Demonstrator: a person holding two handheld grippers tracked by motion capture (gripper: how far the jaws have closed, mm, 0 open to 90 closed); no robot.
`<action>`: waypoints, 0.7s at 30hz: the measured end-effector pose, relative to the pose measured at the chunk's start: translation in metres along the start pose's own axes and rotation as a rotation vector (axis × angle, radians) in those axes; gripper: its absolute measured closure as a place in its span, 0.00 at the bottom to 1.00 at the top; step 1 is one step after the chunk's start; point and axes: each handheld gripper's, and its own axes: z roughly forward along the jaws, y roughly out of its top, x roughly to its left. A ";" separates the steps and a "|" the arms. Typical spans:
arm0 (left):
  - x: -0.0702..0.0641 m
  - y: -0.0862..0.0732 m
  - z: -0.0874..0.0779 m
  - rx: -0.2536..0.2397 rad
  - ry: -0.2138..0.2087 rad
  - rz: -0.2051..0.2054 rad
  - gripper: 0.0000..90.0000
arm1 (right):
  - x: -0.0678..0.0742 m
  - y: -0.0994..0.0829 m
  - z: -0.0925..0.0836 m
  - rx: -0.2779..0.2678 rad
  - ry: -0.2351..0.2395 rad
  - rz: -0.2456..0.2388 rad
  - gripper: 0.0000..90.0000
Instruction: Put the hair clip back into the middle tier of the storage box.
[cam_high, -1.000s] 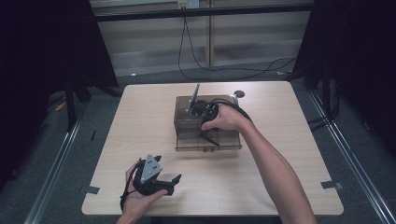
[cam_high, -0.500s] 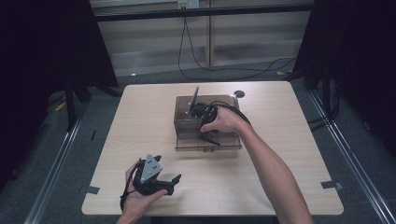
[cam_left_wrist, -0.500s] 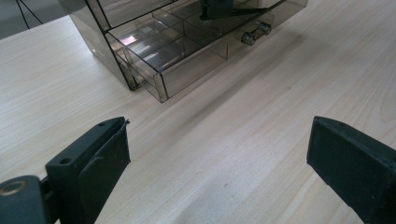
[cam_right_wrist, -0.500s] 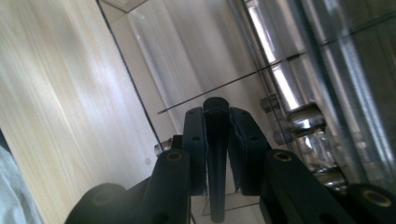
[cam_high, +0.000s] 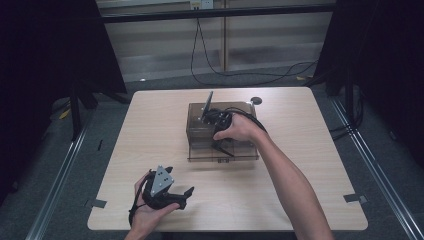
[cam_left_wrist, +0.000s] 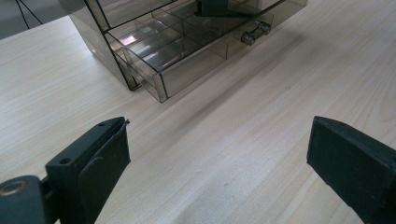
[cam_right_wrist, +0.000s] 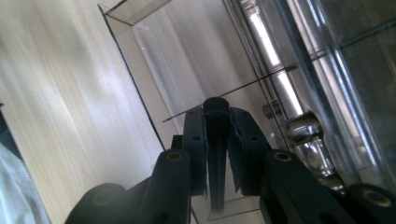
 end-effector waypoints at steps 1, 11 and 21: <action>0.000 0.000 0.000 -0.001 0.000 0.000 0.06 | 0.001 0.001 0.000 0.005 -0.005 0.005 0.86; 0.000 0.000 0.000 0.000 0.000 0.001 0.06 | -0.002 -0.001 0.004 0.019 -0.027 0.002 0.86; 0.000 0.000 0.000 -0.004 -0.001 -0.001 0.06 | -0.001 -0.001 0.006 0.017 -0.040 -0.002 0.84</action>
